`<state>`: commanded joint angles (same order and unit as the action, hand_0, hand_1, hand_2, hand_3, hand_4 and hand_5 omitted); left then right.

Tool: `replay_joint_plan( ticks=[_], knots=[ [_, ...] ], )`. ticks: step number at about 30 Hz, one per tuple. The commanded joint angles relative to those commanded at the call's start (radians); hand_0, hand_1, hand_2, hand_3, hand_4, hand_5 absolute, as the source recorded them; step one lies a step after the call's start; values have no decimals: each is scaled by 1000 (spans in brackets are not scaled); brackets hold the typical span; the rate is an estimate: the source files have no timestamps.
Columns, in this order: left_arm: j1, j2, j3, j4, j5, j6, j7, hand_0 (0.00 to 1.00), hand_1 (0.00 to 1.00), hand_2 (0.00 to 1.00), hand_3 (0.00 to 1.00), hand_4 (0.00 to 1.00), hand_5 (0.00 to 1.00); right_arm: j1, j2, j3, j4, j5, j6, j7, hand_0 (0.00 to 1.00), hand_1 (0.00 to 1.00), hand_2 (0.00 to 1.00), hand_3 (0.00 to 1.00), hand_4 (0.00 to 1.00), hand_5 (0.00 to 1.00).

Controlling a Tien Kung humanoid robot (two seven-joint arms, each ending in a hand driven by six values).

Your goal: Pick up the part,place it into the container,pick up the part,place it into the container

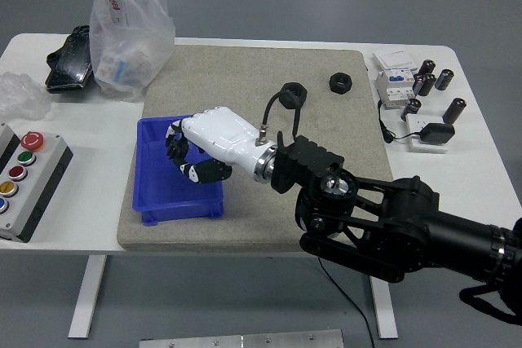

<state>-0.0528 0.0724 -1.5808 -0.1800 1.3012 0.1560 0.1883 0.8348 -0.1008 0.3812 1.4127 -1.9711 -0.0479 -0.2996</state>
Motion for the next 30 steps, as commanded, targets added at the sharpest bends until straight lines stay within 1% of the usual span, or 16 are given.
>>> replay_joint_plan(
  ticks=[4, 5, 7, 10, 11, 16, 17, 19, 22, 23, 28, 29, 30],
  knots=[
    [-1, 1, -2, 0, 2, 1, 1, 755, 706, 705, 732, 764, 414, 20, 10, -27, -6, -30, 16, -5, 406, 465, 285, 357, 155, 2],
    [-2, 1, -3, 0, 2, 1, 2, 754, 707, 704, 733, 765, 414, 21, 10, -34, -8, -23, 22, -8, 433, 522, 425, 428, 271, 2],
    [-3, 1, -8, 0, 7, 1, 3, 754, 707, 704, 733, 765, 414, 21, 10, -44, -11, 3, 43, -20, 433, 522, 425, 428, 271, 2],
    [-6, 1, -27, 0, 24, 2, 9, 754, 707, 704, 733, 765, 414, 17, 9, -46, -10, 21, 94, -48, 433, 522, 425, 428, 271, 2],
    [-6, 1, -33, 0, 30, 3, 11, 754, 706, 704, 732, 765, 415, 17, 9, -45, -9, 17, 106, -56, 458, 683, 654, 659, 344, 63],
    [-7, 1, -48, 0, 44, 6, 19, 754, 706, 704, 732, 765, 415, 15, 3, -46, -5, 5, 149, -89, 458, 683, 654, 659, 344, 63],
    [-7, 1, -49, 0, 44, 6, 19, 754, 705, 703, 732, 765, 415, 15, 3, -47, -5, 5, 153, -94, 463, 707, 693, 677, 417, 52],
    [-7, 0, -48, 0, 43, 5, 18, 754, 705, 703, 732, 765, 415, 14, 1, -48, -6, 9, 159, -99, 463, 707, 693, 677, 417, 52],
    [-7, 0, -41, 0, 36, 2, 11, 754, 705, 703, 732, 765, 415, 11, -1, -52, -6, 30, 158, -104, 463, 707, 693, 677, 417, 52],
    [-7, 0, -39, 0, 34, 1, 9, 754, 704, 703, 732, 765, 416, 9, -2, -54, -6, 38, 157, -105, 454, 712, 711, 696, 471, 22],
    [-5, -1, -31, 0, 28, -2, 4, 754, 704, 703, 732, 765, 416, 4, -5, -52, -5, 48, 150, -103, 454, 712, 711, 696, 471, 22],
    [-5, -1, -31, 0, 27, -1, 4, 753, 704, 702, 732, 764, 417, 4, -5, -52, -5, 50, 149, -103, 446, 705, 721, 712, 508, 19],
    [-5, -1, -30, 0, 26, -1, 2, 753, 704, 702, 732, 764, 417, 3, -6, -52, -5, 51, 147, -101, 446, 705, 721, 712, 508, 19]
  ],
)
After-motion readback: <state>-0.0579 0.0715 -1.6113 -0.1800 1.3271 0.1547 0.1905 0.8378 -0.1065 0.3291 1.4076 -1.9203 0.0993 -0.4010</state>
